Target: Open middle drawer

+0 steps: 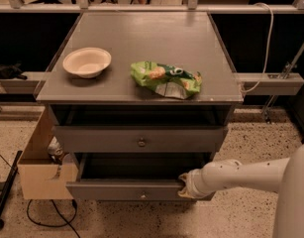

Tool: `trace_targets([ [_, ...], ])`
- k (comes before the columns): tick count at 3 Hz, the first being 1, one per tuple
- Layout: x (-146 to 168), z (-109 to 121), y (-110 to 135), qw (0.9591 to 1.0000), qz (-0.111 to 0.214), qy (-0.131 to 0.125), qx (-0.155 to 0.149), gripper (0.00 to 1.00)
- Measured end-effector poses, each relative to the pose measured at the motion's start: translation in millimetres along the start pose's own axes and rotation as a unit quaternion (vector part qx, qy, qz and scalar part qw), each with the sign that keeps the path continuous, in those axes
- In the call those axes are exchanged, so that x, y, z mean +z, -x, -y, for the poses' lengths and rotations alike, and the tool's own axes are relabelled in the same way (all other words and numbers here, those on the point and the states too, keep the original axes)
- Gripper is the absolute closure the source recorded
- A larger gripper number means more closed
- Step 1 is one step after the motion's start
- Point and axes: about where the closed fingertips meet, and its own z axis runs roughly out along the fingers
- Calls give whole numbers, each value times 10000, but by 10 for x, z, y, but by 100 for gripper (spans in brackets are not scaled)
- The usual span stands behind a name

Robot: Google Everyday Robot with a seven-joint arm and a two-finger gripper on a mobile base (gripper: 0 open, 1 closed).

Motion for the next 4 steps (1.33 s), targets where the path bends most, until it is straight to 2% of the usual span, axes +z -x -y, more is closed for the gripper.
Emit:
trace_targets([
  [1,0,0,0,10000,0,0,0,53],
  [2,0,0,0,10000,0,0,0,22],
  [3,1,0,0,10000,0,1,0,1],
  [4,1,0,0,10000,0,1,0,0],
])
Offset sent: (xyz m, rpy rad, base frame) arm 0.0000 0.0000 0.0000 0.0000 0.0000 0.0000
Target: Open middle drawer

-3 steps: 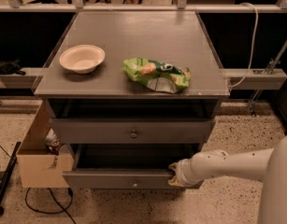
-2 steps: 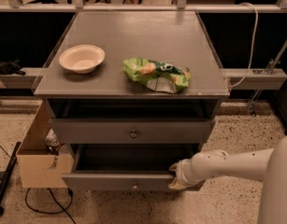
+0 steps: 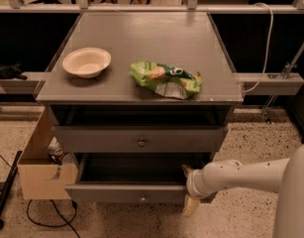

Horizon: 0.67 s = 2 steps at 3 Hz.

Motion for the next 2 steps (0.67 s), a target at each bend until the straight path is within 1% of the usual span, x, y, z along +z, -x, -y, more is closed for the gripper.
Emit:
trace_targets([
  [1,5,-35,-3,10000,2,13,-16,23],
  [2,17,-128,-9,10000,8,47,-58,46],
])
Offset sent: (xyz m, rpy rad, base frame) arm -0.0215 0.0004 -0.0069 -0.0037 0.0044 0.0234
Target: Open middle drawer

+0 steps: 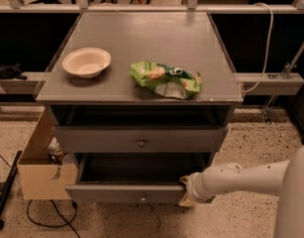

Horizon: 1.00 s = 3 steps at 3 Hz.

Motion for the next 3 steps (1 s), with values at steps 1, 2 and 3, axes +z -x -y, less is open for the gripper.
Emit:
trace_targets([
  [1,-68,-490,-36,9997,195,120,83,69],
  [2,-116,-495,-20,9997,204,126,96,92],
  [3,-141,-489,-11,9997,204,126,96,100],
])
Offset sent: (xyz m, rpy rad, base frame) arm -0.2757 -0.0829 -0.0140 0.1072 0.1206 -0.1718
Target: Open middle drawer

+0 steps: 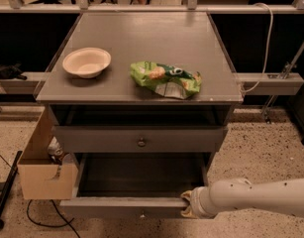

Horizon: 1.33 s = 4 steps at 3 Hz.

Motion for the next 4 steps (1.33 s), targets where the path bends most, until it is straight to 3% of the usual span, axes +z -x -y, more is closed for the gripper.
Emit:
trace_targets([
  [1,-36,-159,-56,10000,0,7,72,77],
  [2,-35,-159,-56,10000,0,8,72,53],
  [3,-35,-159,-56,10000,0,8,72,23],
  [4,-35,-159,-56,10000,0,8,72,1],
])
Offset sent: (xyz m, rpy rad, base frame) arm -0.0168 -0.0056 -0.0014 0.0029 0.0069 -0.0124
